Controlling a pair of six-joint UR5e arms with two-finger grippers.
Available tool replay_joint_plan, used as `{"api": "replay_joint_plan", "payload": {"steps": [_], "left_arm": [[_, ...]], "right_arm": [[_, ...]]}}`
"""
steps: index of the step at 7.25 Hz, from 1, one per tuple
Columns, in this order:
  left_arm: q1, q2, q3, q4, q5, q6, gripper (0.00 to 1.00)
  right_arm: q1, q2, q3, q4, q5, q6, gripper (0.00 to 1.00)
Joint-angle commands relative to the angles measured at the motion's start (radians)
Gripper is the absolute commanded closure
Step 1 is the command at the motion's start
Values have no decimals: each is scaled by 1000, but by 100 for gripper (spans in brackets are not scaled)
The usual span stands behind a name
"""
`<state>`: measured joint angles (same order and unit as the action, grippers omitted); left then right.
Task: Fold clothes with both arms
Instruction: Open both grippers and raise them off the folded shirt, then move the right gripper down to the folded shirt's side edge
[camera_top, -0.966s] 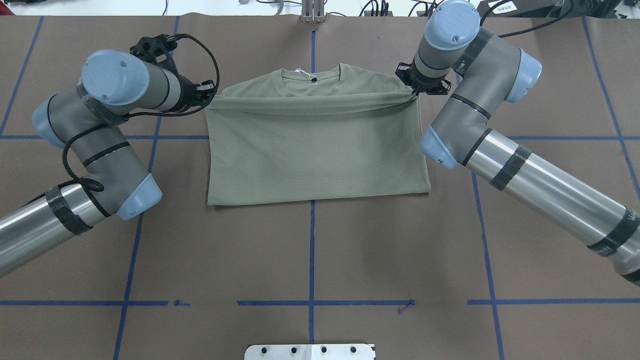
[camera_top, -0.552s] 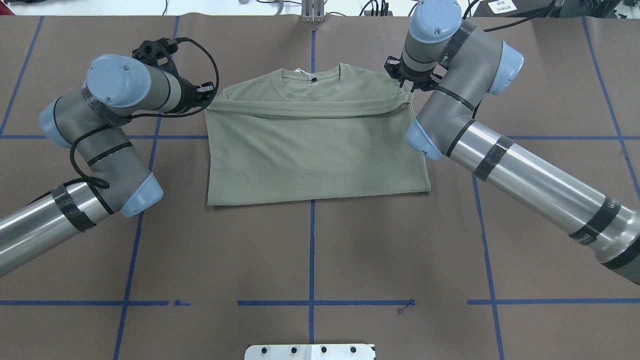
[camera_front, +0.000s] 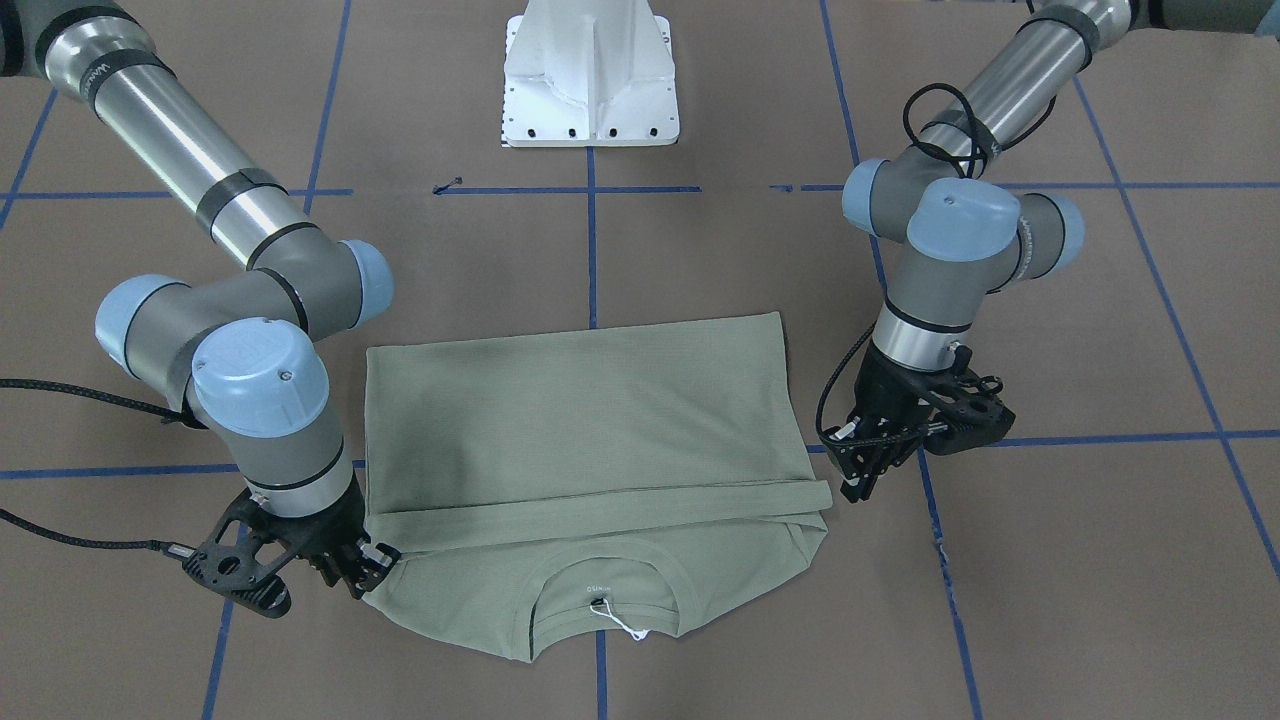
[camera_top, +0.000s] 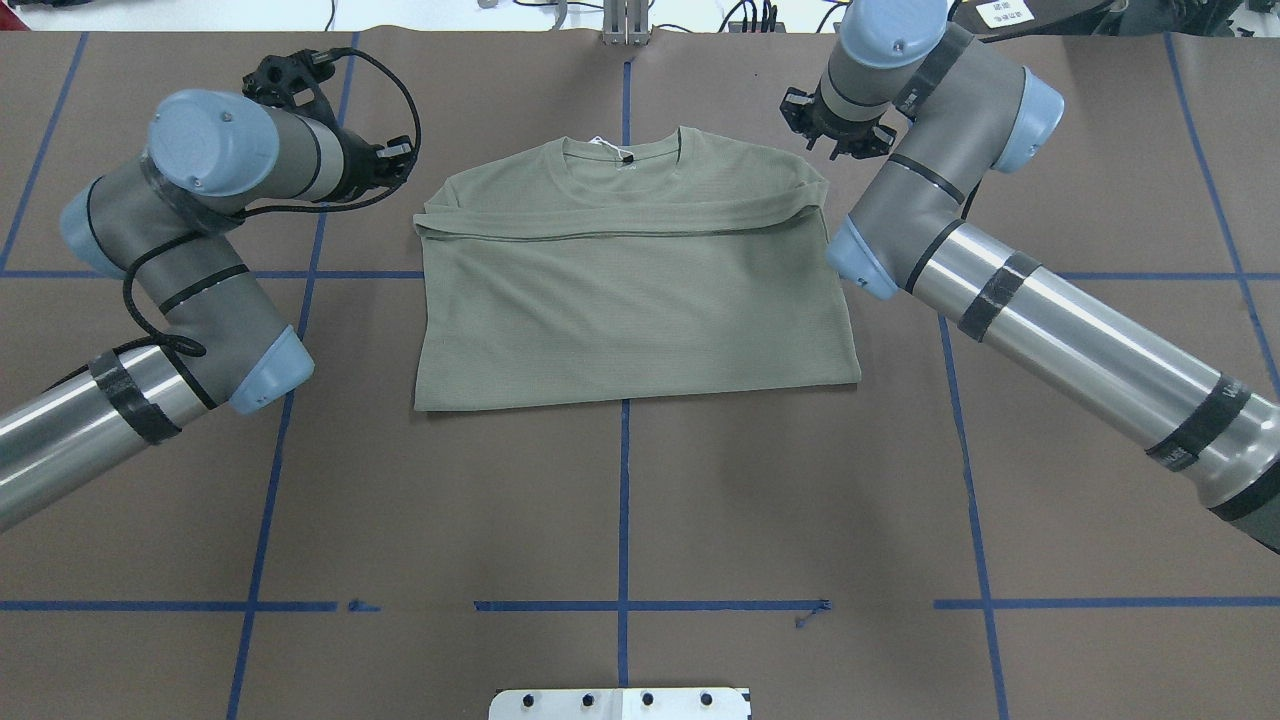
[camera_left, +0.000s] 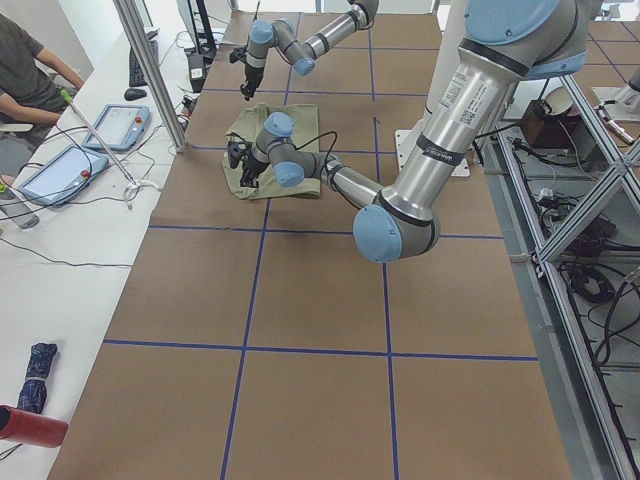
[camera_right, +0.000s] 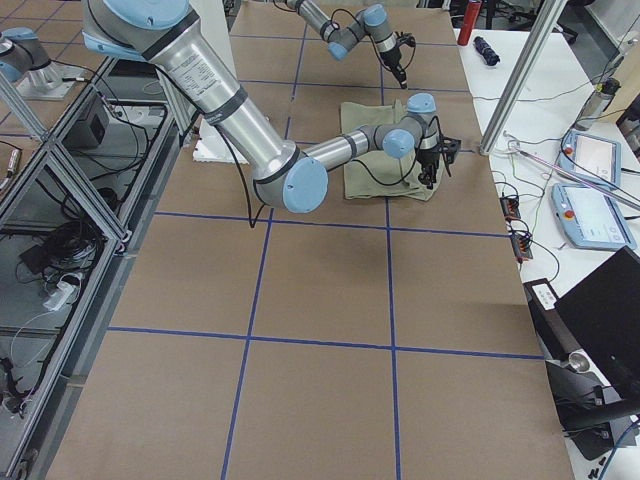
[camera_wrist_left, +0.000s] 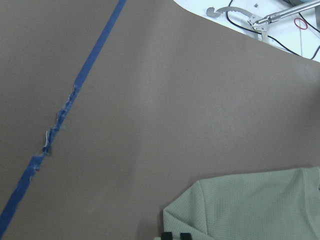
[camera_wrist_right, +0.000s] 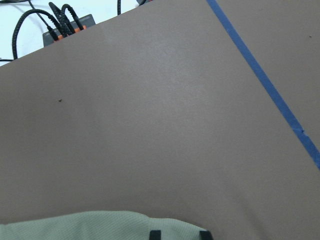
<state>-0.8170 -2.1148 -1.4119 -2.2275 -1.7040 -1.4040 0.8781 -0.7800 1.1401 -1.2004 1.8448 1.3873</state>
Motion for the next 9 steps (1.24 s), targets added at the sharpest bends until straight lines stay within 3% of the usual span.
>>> {"api": "replay_joint_plan", "payload": {"steps": [1,2,3,4,5,9], "left_arm": [[-18,-1,-4,-34,-37,0,70],[-18,-1,-9,-32,-46,0,68],[-18,1,-10,-32,-46,-1,67],[-18,3,-12,-29,-48,0,65],[-18,3,-16,-27,-48,0,65],[-18,3,-16,-23,-48,-1,64]], "right_arm": [[16,-191,292,-2,135,21,49],[-26,-305,454,-2,139,110,42],[-91,-373,499,11,99,247,34],[-173,-395,530,25,-36,350,32],[-233,-404,532,27,-118,395,27],[-291,-438,535,25,-163,400,27]]}}
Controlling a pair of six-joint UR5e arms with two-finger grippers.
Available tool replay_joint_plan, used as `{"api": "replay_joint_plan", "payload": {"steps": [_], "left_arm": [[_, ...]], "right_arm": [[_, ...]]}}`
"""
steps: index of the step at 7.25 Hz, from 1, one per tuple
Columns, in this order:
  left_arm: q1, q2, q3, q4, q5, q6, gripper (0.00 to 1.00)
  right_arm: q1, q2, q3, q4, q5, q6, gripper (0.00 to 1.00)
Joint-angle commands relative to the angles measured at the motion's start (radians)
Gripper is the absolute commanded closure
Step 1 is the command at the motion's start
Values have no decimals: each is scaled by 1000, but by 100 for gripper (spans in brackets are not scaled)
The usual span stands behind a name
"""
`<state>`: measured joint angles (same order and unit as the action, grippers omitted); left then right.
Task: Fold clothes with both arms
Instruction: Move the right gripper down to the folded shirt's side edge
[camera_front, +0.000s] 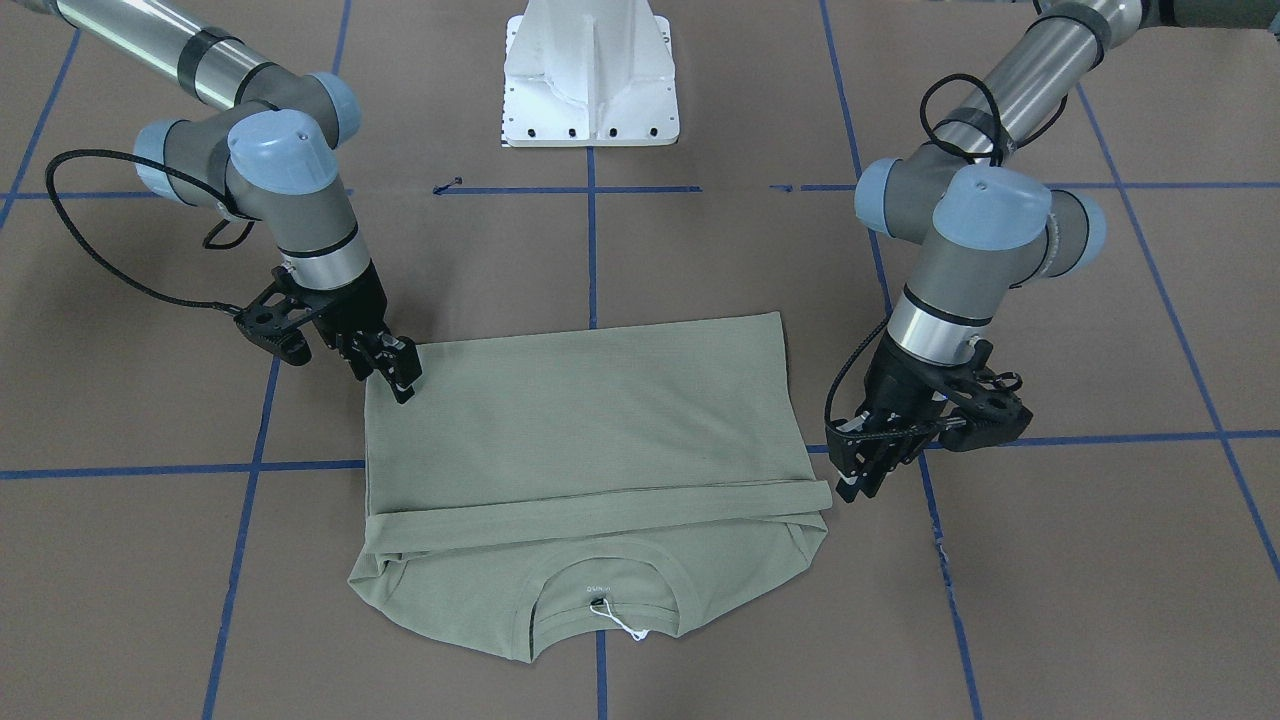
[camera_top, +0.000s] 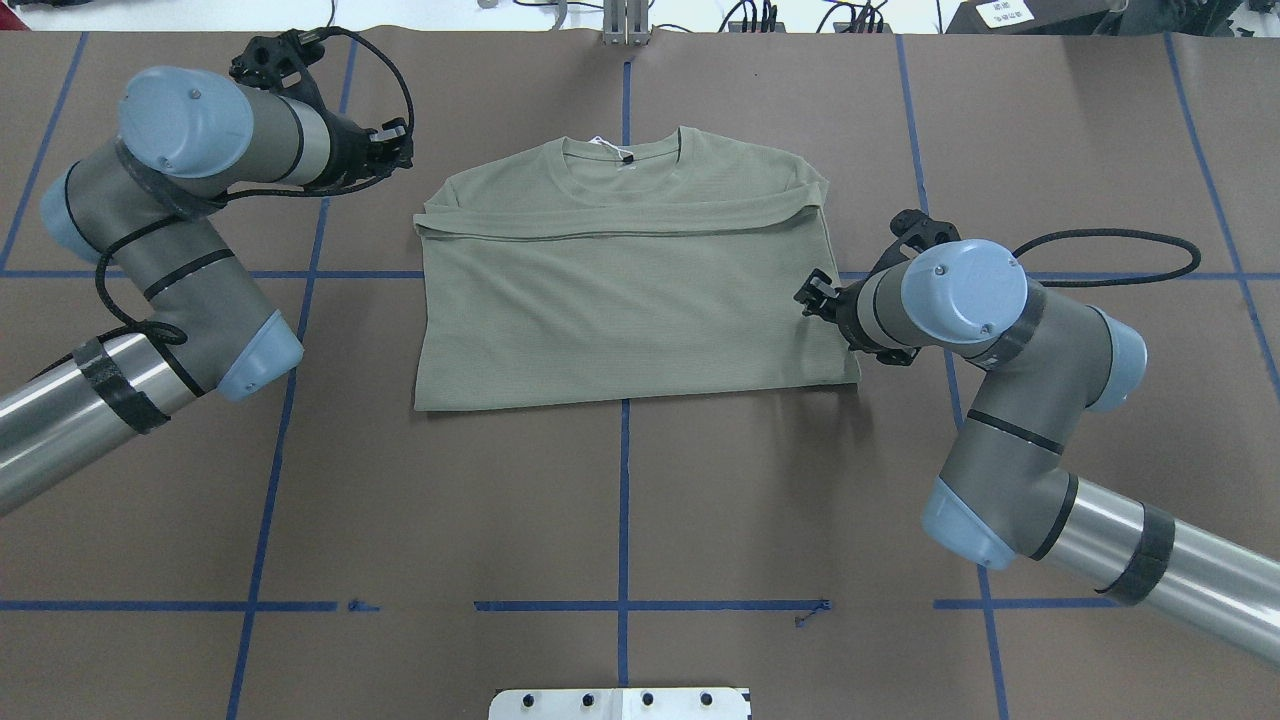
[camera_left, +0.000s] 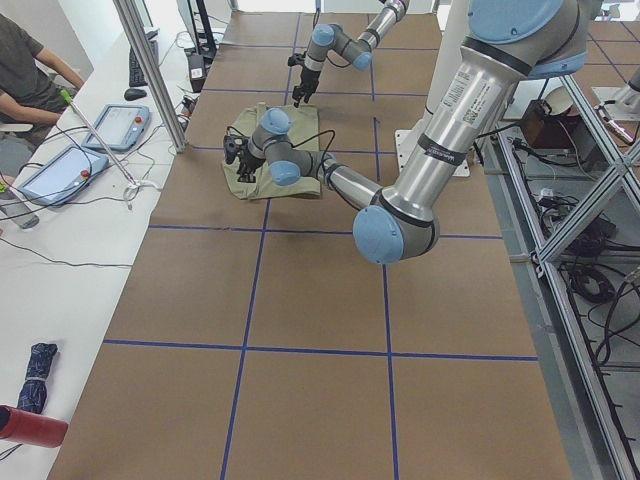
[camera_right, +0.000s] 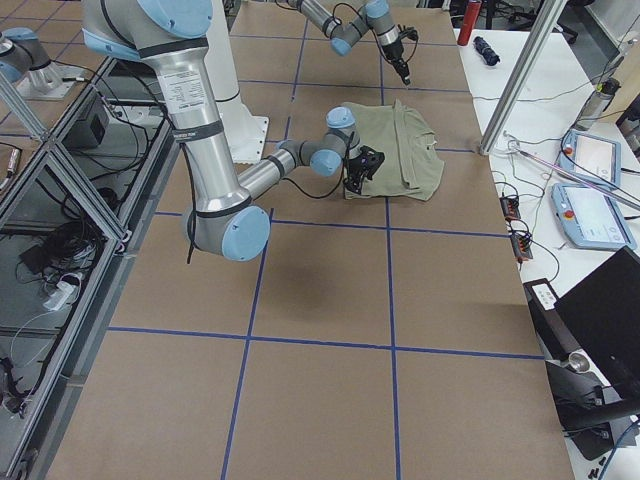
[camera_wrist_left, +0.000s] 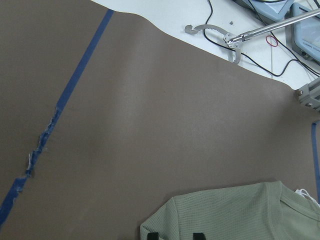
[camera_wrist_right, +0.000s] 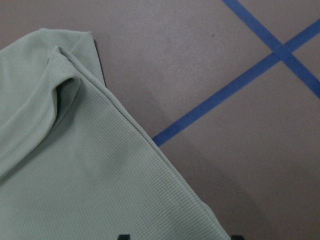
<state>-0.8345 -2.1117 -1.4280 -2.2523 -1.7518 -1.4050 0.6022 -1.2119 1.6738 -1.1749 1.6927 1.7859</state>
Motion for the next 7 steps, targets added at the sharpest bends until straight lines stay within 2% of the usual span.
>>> {"api": "replay_joint_plan", "payload": {"steps": [1,3,6,7], "left_arm": [[0,-1,0,2,0,0,64],[0,-1,0,2,0,-2,64],[0,-1,0,2,0,-2,64],[0,1,0,2,0,-2,64]], "right_arm": [[-16,-9,13,-2,-7,1,27],[-28,-107,108,-2,-5,0,27],[-73,-100,92,-2,-27,1,30],[-73,-103,92,-2,-27,0,36]]}}
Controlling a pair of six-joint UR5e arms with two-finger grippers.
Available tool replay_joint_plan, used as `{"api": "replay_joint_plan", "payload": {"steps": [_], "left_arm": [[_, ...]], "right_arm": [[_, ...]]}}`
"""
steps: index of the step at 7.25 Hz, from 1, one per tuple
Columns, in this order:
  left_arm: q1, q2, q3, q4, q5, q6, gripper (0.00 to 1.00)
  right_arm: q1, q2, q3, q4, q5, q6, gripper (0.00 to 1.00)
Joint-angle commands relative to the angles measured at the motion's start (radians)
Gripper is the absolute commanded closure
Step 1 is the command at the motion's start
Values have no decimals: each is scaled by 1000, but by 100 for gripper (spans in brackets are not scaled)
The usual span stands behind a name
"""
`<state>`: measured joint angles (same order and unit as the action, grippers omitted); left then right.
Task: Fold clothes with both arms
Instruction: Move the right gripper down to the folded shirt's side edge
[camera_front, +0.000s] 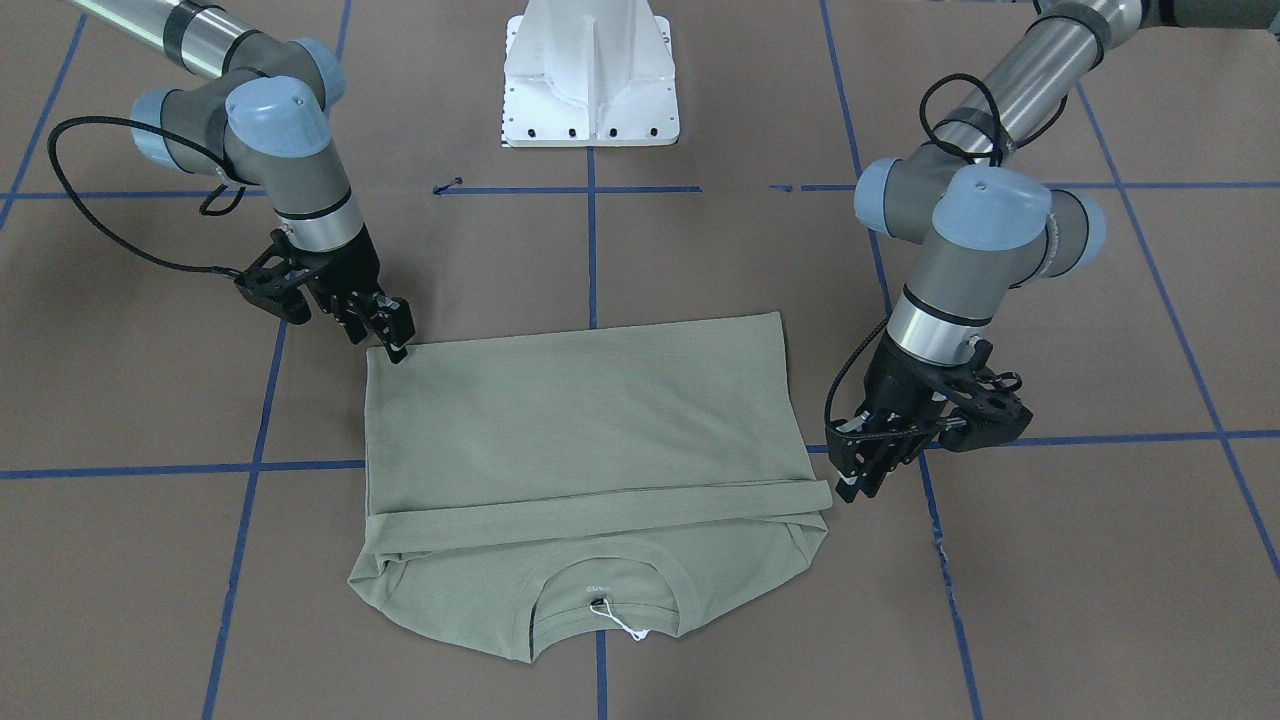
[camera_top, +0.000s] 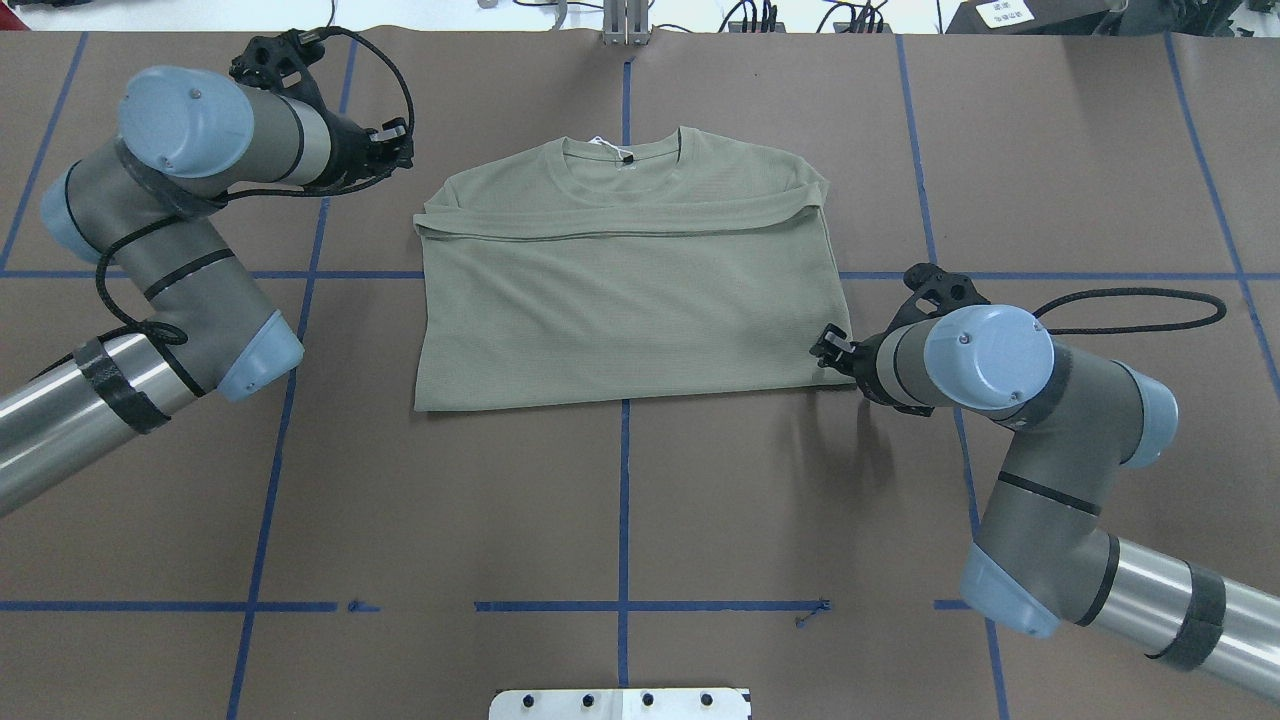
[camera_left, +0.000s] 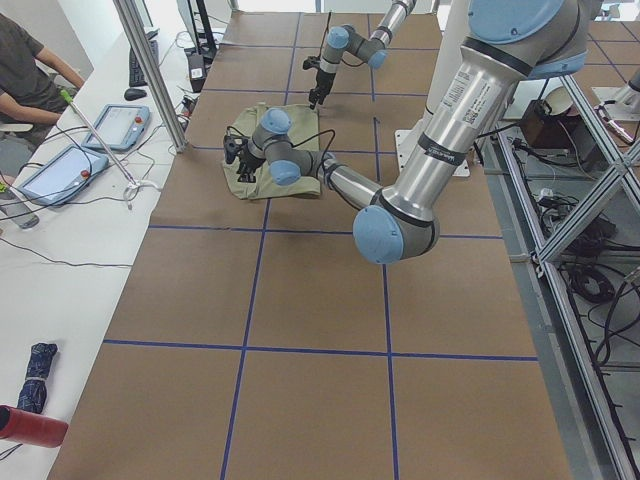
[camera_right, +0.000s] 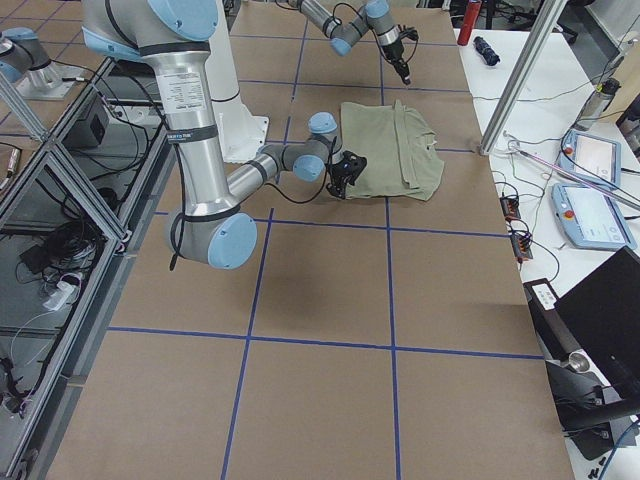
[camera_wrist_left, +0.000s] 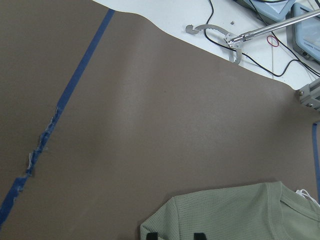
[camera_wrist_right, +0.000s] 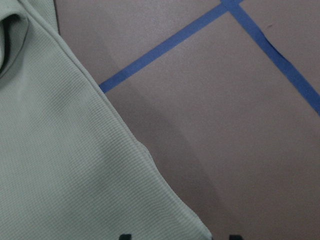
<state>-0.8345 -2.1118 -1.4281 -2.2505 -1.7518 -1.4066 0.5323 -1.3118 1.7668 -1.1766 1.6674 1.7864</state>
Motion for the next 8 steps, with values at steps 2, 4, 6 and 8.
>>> {"api": "replay_joint_plan", "payload": {"steps": [2,4,6,8], "left_arm": [[0,0,0,0,0,0,64],[0,0,-2,3,2,-3,64],[0,0,-2,3,2,-3,64],[-2,3,-8,3,2,-6,64]], "right_arm": [[-3,-6,-4,0,-2,-1,69],[-2,-7,-4,0,-2,-1,89],[1,-4,3,-1,2,-7,100],[14,-33,63,-9,12,-8,100]]}}
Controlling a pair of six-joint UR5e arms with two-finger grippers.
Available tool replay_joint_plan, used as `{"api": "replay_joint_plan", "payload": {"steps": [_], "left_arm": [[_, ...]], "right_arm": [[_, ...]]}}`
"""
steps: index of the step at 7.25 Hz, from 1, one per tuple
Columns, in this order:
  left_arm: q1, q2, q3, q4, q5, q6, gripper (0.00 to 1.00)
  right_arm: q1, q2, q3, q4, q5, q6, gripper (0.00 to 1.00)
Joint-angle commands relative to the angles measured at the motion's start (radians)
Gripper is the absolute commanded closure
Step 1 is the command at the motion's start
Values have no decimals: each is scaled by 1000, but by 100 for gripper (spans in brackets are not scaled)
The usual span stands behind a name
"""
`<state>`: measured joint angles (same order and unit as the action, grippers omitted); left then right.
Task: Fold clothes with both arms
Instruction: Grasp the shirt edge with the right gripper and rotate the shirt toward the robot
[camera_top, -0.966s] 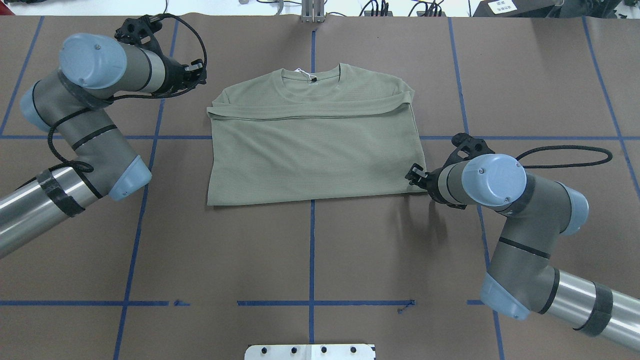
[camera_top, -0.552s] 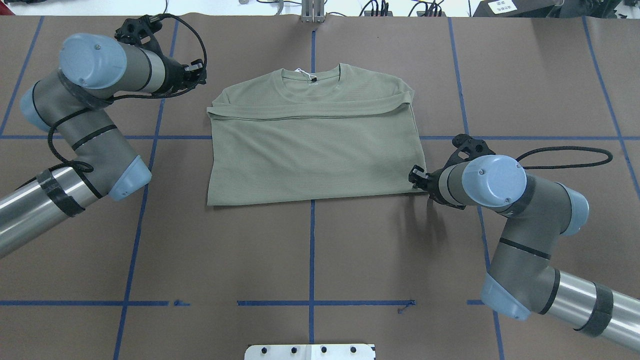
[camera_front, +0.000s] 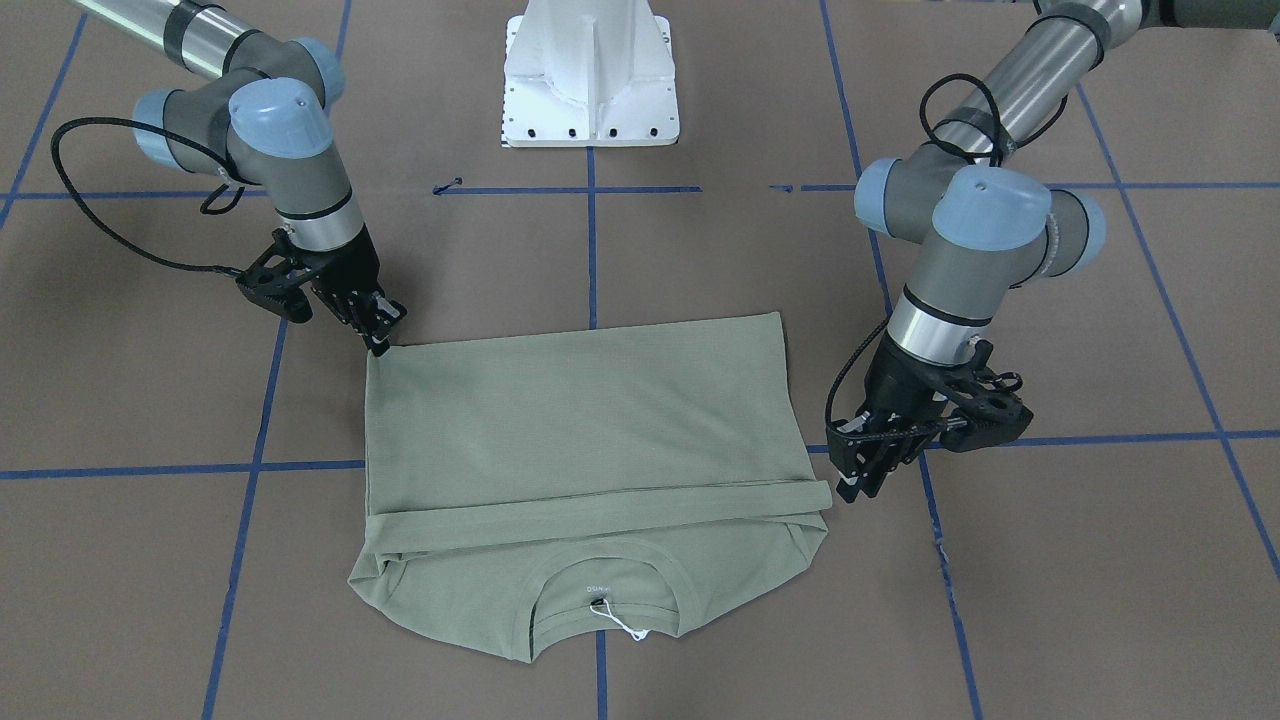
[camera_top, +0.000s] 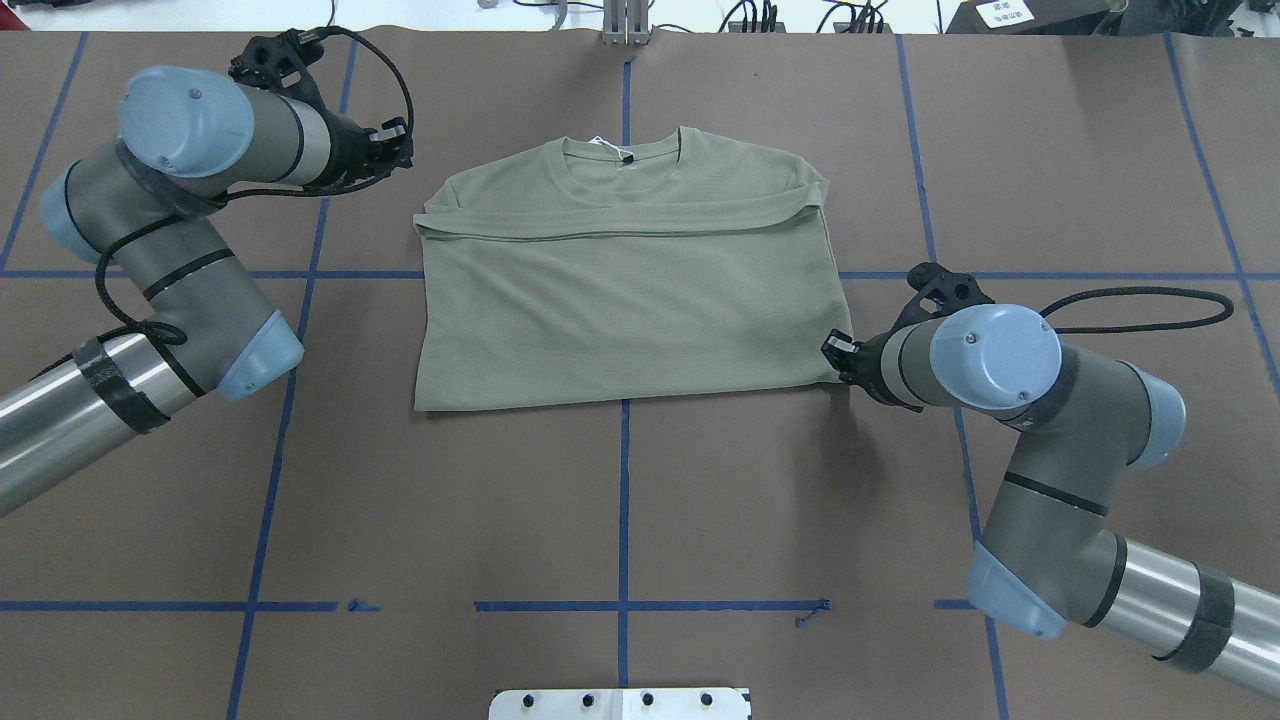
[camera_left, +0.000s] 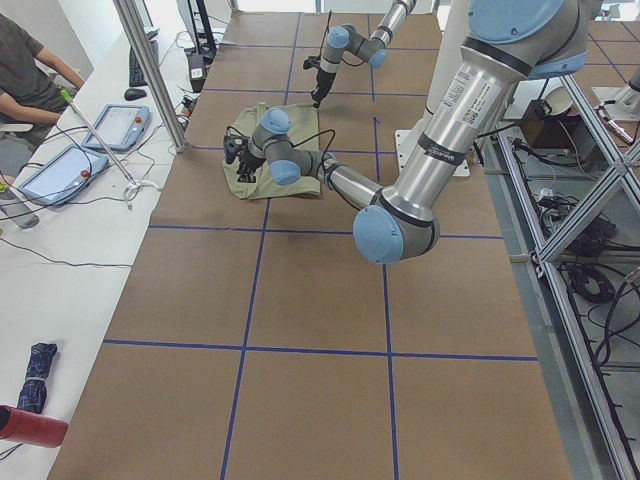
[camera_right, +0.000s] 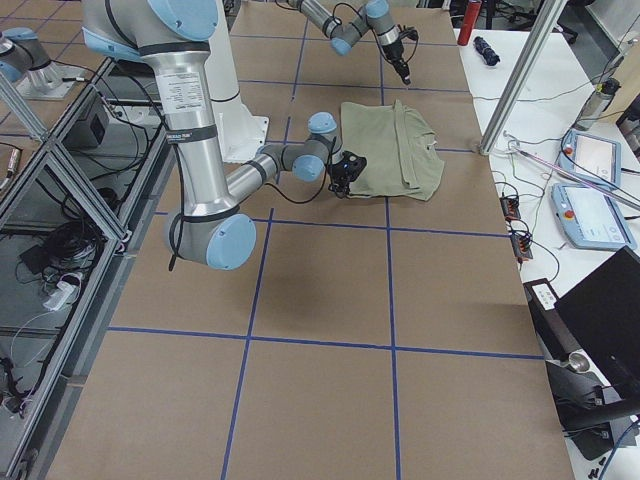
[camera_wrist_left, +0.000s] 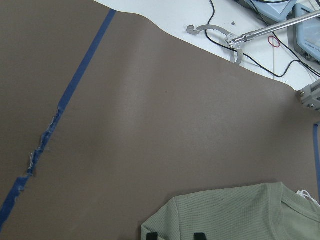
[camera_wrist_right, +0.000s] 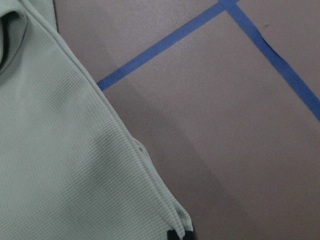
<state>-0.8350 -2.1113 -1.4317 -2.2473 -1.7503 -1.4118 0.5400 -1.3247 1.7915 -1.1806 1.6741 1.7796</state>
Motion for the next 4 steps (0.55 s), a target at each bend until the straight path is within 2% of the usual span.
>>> {"api": "replay_joint_plan", "payload": {"steps": [1,2,3,4], "left_arm": [[-3,13,-45,3,-5,-1,64],[-4,33,-79,3,-61,-4,64],[-3,80,-125,2,-140,-34,64],[-1,89,-154,2,-147,-36,57]], "right_arm": [[5,-86,133,-11,6,4,100],[-24,-178,255,-49,42,9,100],[-79,-230,335,-95,97,71,100],[-154,-247,386,-115,110,168,100]]}}
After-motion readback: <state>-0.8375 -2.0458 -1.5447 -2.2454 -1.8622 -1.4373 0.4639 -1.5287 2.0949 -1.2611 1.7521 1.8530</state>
